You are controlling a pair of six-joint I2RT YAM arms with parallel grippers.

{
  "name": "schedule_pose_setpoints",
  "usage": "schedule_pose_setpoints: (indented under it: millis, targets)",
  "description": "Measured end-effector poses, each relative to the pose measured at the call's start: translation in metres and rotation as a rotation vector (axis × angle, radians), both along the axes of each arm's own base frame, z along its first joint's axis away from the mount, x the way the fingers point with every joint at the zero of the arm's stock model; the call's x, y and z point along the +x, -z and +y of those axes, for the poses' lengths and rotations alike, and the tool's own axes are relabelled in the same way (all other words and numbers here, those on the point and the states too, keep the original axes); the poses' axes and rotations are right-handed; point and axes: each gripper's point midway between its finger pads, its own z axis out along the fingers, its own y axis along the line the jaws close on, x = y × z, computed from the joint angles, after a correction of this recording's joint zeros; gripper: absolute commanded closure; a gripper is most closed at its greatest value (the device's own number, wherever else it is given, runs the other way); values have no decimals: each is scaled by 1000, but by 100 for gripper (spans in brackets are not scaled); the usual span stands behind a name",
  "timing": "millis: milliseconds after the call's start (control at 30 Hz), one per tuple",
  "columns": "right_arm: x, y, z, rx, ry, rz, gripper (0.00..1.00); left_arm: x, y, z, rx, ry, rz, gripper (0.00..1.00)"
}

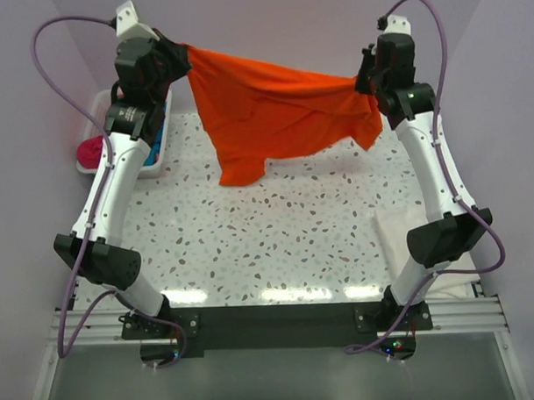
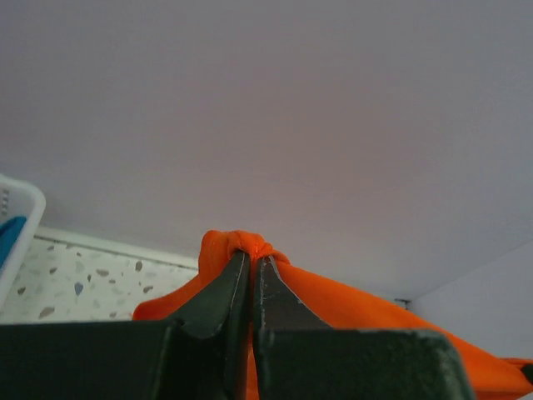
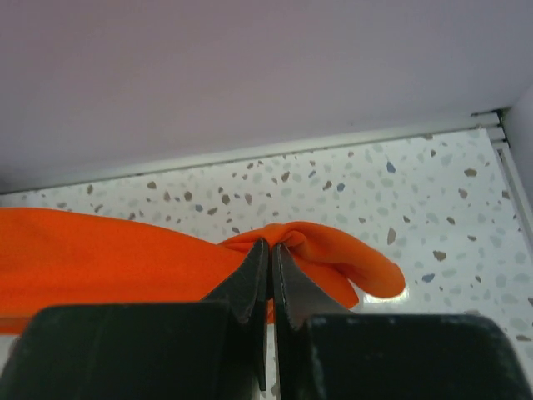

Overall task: Fold and stack the t-shirts
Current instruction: Flatten the tshirt out

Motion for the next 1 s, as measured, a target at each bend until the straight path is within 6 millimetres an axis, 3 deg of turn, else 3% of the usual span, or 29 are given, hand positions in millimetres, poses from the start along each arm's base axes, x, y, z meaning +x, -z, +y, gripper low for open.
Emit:
schedule_pose_setpoints:
  millis: [67, 167, 233, 300, 367, 467, 533, 667, 700, 800, 867, 1000]
  targets:
    - [5, -35, 0, 10, -8, -76, 100, 3, -30, 11, -10, -10, -64, 100]
    - [-3, -79, 0, 19, -28, -164, 100, -9, -57, 30, -21, -30, -125, 100]
    - [-14, -85, 2, 24, -51, -173, 100, -22, -61, 38, -24, -36, -140, 100]
    - [-24, -74, 4, 23, -72, -138, 100, -42, -45, 41, -21, -29, -111, 100]
    - [-35, -44, 3, 13, -82, -59, 97, -63, -17, 41, -21, -17, -69, 100]
    - [-48, 20, 4, -4, -98, 100, 90, -83, 48, 43, -32, -16, 50, 100]
    - [-50, 66, 6, -15, -109, 217, 67, -89, 104, 43, -40, -21, 158, 95]
    - [-40, 139, 10, -25, -108, 382, 24, -82, 209, 41, -29, -35, 394, 80]
    - [-40, 159, 11, -27, -106, 418, 17, -79, 236, 38, -24, -30, 462, 72]
    - [-67, 217, 5, -37, -92, 543, 15, -76, 281, 34, -21, -19, 568, 57]
    - [-95, 248, -1, -32, -66, 603, 17, -83, 306, 33, -28, -18, 627, 53]
    - [-159, 282, -18, -4, 8, 643, 18, -95, 320, 34, -46, -26, 662, 42]
